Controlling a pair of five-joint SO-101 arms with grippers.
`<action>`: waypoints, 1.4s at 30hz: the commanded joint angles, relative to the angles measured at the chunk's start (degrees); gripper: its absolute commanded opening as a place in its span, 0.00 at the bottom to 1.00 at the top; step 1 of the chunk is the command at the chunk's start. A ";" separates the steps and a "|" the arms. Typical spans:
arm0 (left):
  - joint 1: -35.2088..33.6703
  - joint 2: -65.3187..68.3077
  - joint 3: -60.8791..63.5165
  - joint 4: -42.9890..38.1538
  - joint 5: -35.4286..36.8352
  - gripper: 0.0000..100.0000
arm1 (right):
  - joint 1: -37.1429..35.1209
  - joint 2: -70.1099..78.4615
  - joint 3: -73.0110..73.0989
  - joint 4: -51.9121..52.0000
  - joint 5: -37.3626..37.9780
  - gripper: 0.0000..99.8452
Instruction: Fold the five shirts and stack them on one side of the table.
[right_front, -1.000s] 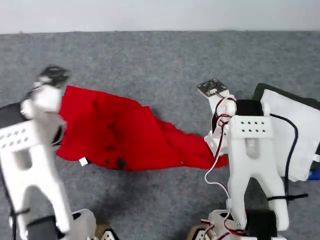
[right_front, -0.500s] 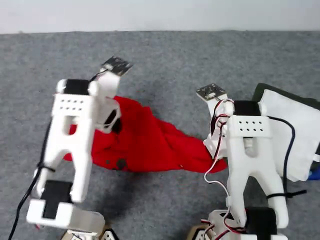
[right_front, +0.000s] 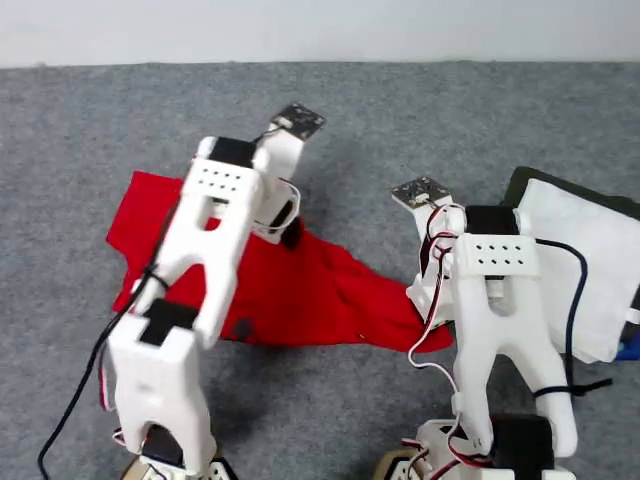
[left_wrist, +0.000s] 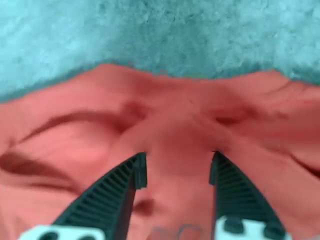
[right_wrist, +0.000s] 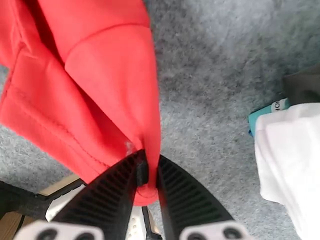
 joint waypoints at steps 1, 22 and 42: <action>0.26 3.78 -4.79 -1.49 0.09 0.20 | 0.66 -0.13 -0.53 0.04 0.53 0.01; -0.70 -12.84 -9.27 10.81 -3.96 0.02 | 5.67 -0.31 -8.18 -1.80 0.70 0.01; 6.95 8.00 -12.53 -2.37 6.86 0.18 | 2.86 -0.57 -6.07 -2.33 0.62 0.01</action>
